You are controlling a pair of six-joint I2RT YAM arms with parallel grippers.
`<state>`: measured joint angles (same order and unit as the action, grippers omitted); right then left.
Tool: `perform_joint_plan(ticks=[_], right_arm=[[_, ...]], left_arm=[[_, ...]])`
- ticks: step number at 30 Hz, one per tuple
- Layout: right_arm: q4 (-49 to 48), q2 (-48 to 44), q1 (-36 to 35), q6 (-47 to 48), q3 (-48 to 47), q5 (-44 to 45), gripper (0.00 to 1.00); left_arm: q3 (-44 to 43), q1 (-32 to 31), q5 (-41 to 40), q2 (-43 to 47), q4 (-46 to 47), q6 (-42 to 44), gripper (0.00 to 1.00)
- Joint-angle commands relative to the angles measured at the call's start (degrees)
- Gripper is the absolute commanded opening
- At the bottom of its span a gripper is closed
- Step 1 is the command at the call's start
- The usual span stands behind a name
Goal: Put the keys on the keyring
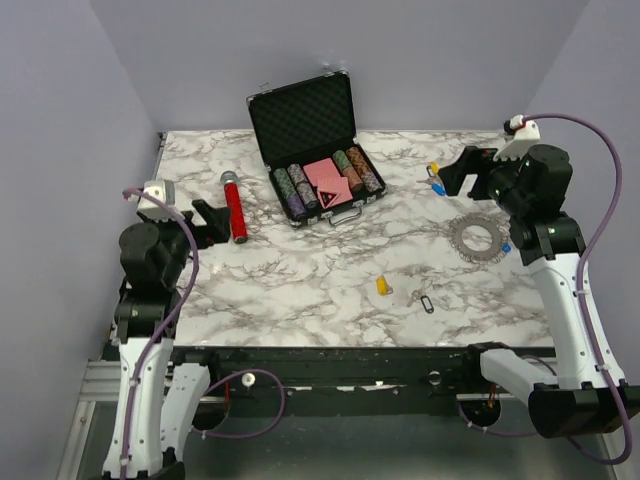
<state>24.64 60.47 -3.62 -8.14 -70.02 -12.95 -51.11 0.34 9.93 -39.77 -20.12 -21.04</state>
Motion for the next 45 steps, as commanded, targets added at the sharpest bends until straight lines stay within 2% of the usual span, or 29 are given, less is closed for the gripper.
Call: perform_joint_plan(ticks=[1,3,6,10,13,15,17,21,25,28,31,34,39,42,45], right_arm=[[2.43,-0.35,0.54,0.49,-1.52,0.48,1.00],[3.91,0.26,0.63,5.30,-2.31,-4.07,1.00],[8.65,1.49,0.89,17.42,-2.49,-16.98,1.00],[11.65,1.94,0.98,24.56,-0.04,-31.14,1.00],[13.15,2.90,0.98,29.14,2.33,-37.66,1.00],[11.15,4.21,0.98,25.57,3.83,-37.16,1.00],[9.29,6.58,1.07,22.91,4.10,-31.02,1.00],[8.23,12.47,1.77,23.79,1.29,-19.76,1.00],[5.77,21.24,6.85,18.35,-1.78,-24.03,1.00],[7.52,28.90,11.16,16.49,-6.43,-25.99,1.00],[9.28,33.39,12.05,19.73,-9.52,-18.89,0.99],[10.33,35.59,12.14,24.30,-9.61,-16.23,0.98],[16.13,37.27,12.14,34.23,-8.29,-21.40,0.91],[21.39,37.18,11.09,39.50,-8.12,-29.73,0.89],[25.80,35.78,4.70,46.36,-6.81,-31.79,0.89]], left_arm=[[8.30,-0.16,2.81,10.57,1.66,0.12,0.99],[10.50,-0.16,4.38,12.87,0.79,0.38,0.99],[11.91,-0.16,7.02,14.10,-0.09,0.82,0.99],[11.48,-2.01,7.99,14.46,-1.32,1.79,0.99],[12.00,-2.18,10.36,14.37,-1.33,1.88,0.99],[12.96,-2.36,11.77,14.28,-0.80,0.92,0.99],[13.93,-2.62,12.30,13.75,-0.27,0.21,0.99],[15.34,-3.15,13.18,13.05,0.51,0.99,0.99],[17.45,-4.11,13.27,12.53,3.32,2.05,0.99],[18.15,-5.17,13.44,11.03,4.65,2.32,0.99],[18.33,-6.22,14.24,9.98,5.00,2.14,0.99],[18.24,-7.89,13.18,9.45,4.56,2.93,0.99],[18.15,-8.51,12.13,8.48,4.21,3.63,0.99],[18.15,-8.77,12.48,7.95,4.12,3.72,0.99],[18.07,-9.74,12.83,7.60,4.04,4.25,0.99]])
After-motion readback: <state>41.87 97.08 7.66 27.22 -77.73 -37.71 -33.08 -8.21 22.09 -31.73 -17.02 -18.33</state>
